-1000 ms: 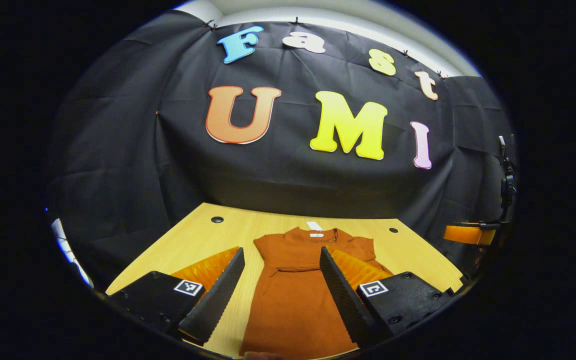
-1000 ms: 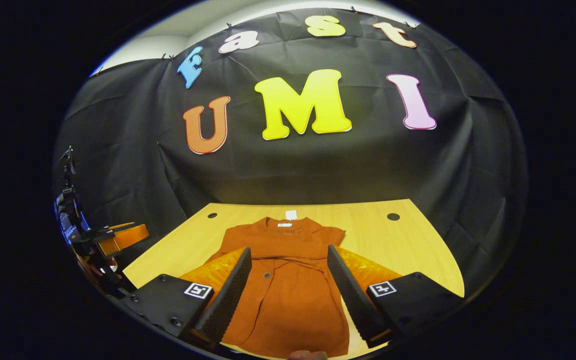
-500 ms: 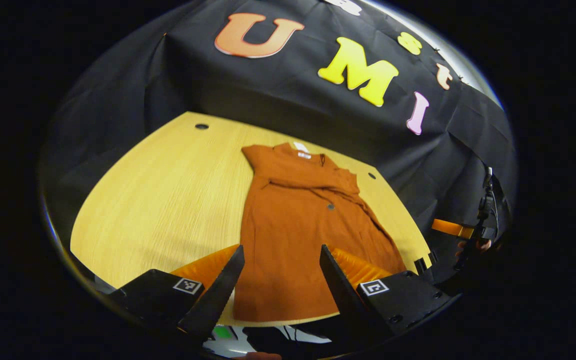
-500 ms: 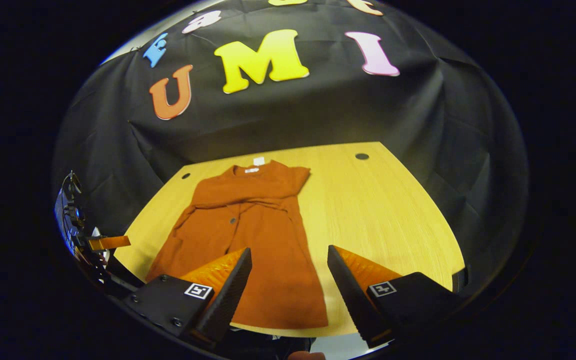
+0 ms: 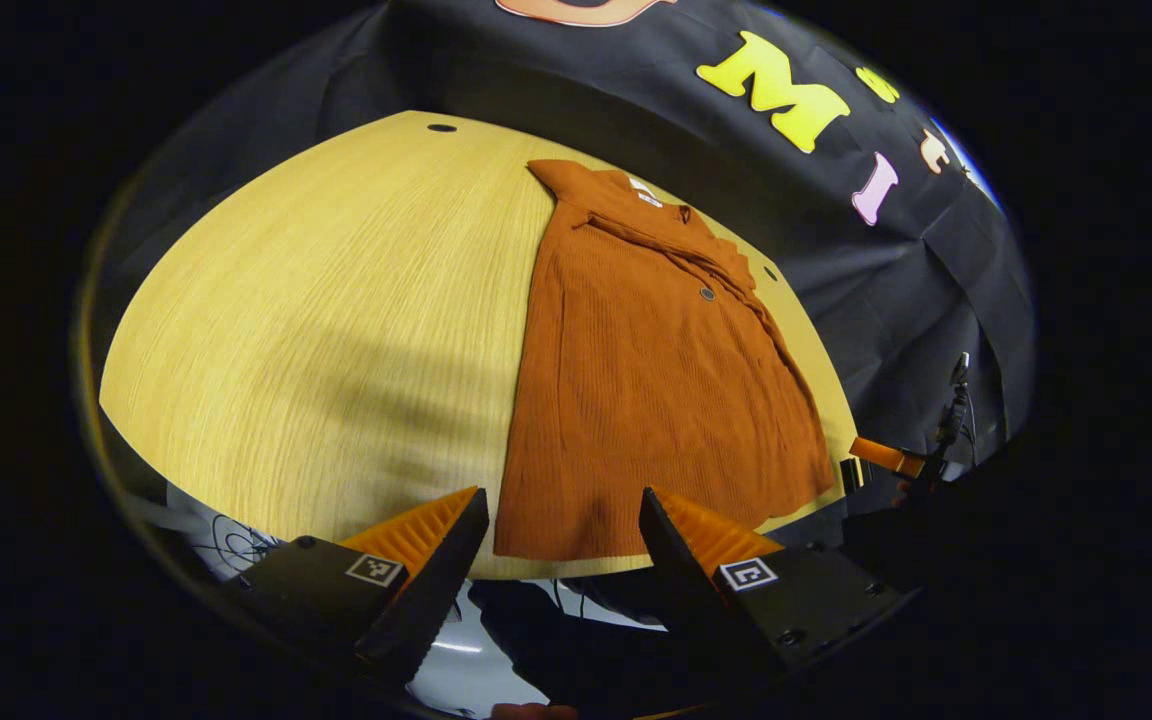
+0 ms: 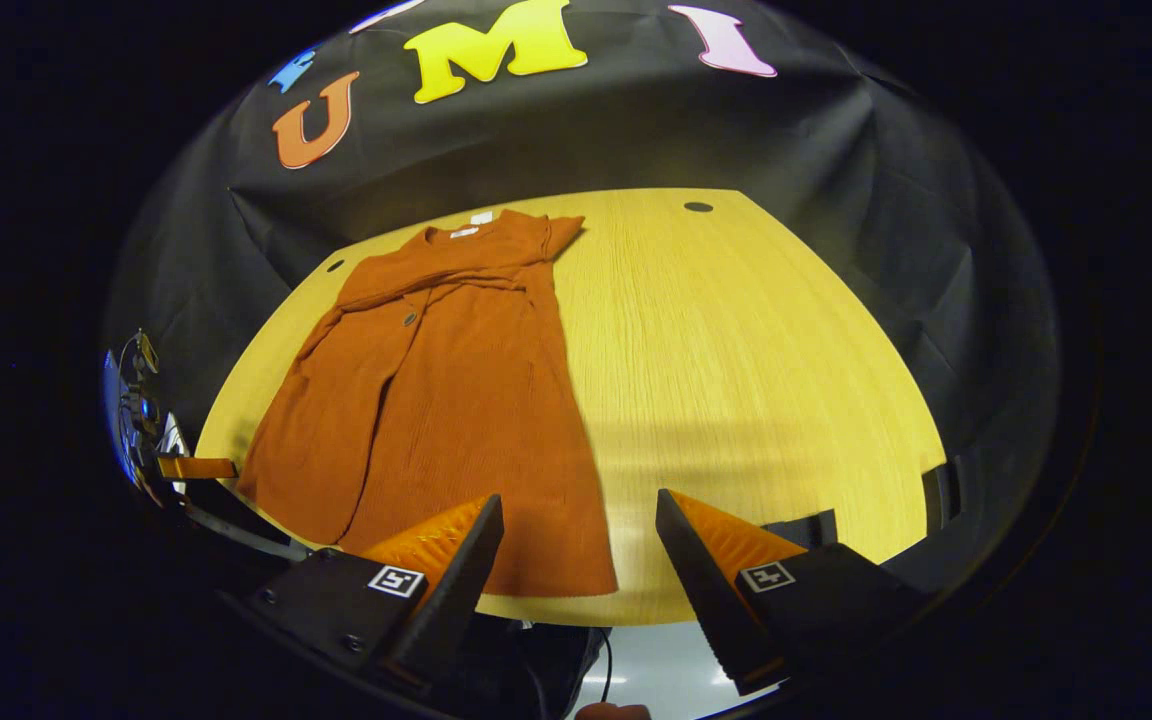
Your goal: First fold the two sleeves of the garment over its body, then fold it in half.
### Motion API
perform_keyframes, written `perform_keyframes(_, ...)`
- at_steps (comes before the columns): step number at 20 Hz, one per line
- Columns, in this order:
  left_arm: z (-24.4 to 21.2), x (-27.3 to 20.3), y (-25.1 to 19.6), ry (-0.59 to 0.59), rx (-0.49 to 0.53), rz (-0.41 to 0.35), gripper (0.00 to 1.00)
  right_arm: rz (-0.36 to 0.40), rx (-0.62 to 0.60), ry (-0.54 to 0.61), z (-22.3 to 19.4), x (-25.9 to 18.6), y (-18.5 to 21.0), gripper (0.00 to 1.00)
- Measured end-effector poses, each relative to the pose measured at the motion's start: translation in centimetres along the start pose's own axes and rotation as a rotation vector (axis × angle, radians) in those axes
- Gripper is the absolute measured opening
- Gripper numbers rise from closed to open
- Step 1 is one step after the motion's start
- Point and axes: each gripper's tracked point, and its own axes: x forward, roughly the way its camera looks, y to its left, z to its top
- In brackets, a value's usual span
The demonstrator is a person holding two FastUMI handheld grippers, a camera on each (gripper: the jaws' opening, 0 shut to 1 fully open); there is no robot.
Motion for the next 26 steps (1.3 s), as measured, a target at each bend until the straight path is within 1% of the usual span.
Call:
perform_keyframes(1, -0.3, 0.2, 0.2, 0.012, -0.003, 0.007, 0.99, -0.005, -0.003, 0.012, -0.6, 0.5, 0.0, 0.98)
perform_keyframes(2, 0.1, 0.2, 0.1, 0.0, -0.003, 0.009, 0.99, -0.011, -0.006, 0.027, -1.2, 1.0, 0.1, 0.98)
perform_keyframes(3, -0.1, 0.2, 0.3, 0.0, -0.014, 0.014, 0.97, -0.021, -0.014, 0.042, -1.7, 1.5, 0.2, 0.98)
perform_keyframes(5, 0.1, 0.5, 0.1, -0.003, -0.04, 0.019, 0.96, -0.03, -0.029, 0.066, -2.6, 2.3, 0.4, 0.99)
perform_keyframes(7, -0.4, 0.5, -0.6, 0.008, -0.048, 0.011, 0.96, -0.04, -0.055, 0.095, -3.2, 2.8, 0.7, 0.98)
perform_keyframes(8, -0.5, 0.7, -1.0, 0.007, -0.049, 0.001, 0.93, -0.026, -0.086, 0.095, -3.1, 3.1, 1.1, 0.99)
perform_keyframes(10, -0.6, 1.1, -1.6, 0.017, -0.063, -0.014, 0.92, -0.025, -0.118, 0.1, -3.1, 3.0, 1.8, 0.99)
perform_keyframes(11, -0.7, 1.5, -1.8, 0.029, -0.077, -0.021, 0.89, -0.033, -0.131, 0.1, -3.2, 3.2, 1.9, 0.95)
perform_keyframes(12, -1.0, 2.0, -1.9, 0.044, -0.096, -0.019, 0.8, -0.036, -0.141, 0.101, -3.2, 3.5, 1.9, 0.8)
perform_keyframes(13, -1.2, 2.2, -2.0, 0.061, -0.11, -0.015, 0.59, -0.033, -0.139, 0.103, -3.0, 3.5, 2.0, 0.65)
perform_keyframes(14, -1.4, 2.5, -2.0, 0.065, -0.122, -0.014, 0.41, -0.028, -0.13, 0.108, -3.1, 4.0, 2.1, 0.47)
perform_keyframes(15, -1.4, 2.6, -1.7, 0.068, -0.128, 0.006, 0.34, -0.026, -0.124, 0.113, -2.9, 3.8, 2.0, 0.29)
perform_keyframes(16, -1.4, 2.4, -1.6, 0.068, -0.134, 0.013, 0.12, -0.023, -0.115, 0.118, -2.7, 3.9, 2.0, 0.2)
perform_keyframes(17, -1.2, 2.2, -1.5, 0.067, -0.127, 0.024, 0.13, -0.016, -0.103, 0.124, -2.6, 3.5, 2.1, 0.09)
perform_keyframes(18, -1.0, 2.1, -1.5, 0.063, -0.104, 0.036, 0.1, -0.004, -0.078, 0.121, -2.2, 3.3, 2.3, 0.09)
perform_keyframes(19, -0.8, 1.7, -1.6, 0.061, -0.046, 0.046, 0.08, 0.009, -0.056, 0.121, -2.0, 3.2, 2.5, 0.09)
perform_keyframes(20, -0.4, 1.4, -1.4, 0.055, 0.028, 0.078, 0.06, 0.012, -0.032, 0.11, -1.7, 3.2, 2.3, 0.09)
perform_keyframes(21, 0.4, 1.2, -0.8, 0.032, 0.092, 0.119, 0.05, 0.023, -0.02, 0.114, -1.4, 2.7, 2.5, 0.01)
perform_keyframes(22, 1.6, 1.0, -0.5, -0.001, 0.15, 0.143, 0.05, 0.025, -0.015, 0.109, -1.0, 2.4, 2.4, 0.01)
perform_keyframes(23, 2.9, 0.7, -0.9, -0.04, 0.196, 0.151, 0.05, 0.029, -0.01, 0.1, -0.7, 2.4, 2.5, 0.01)
perform_keyframes(24, 4.1, 0.4, -1.7, -0.078, 0.228, 0.141, 0.04, 0.036, 0.001, 0.092, -0.2, 2.1, 2.6, 0.01)
perform_keyframes(26, 6.6, -0.2, -3.2, -0.144, 0.248, 0.108, 0.03, 0.053, 0.019, 0.064, 1.3, 1.5, 3.1, 0.01)
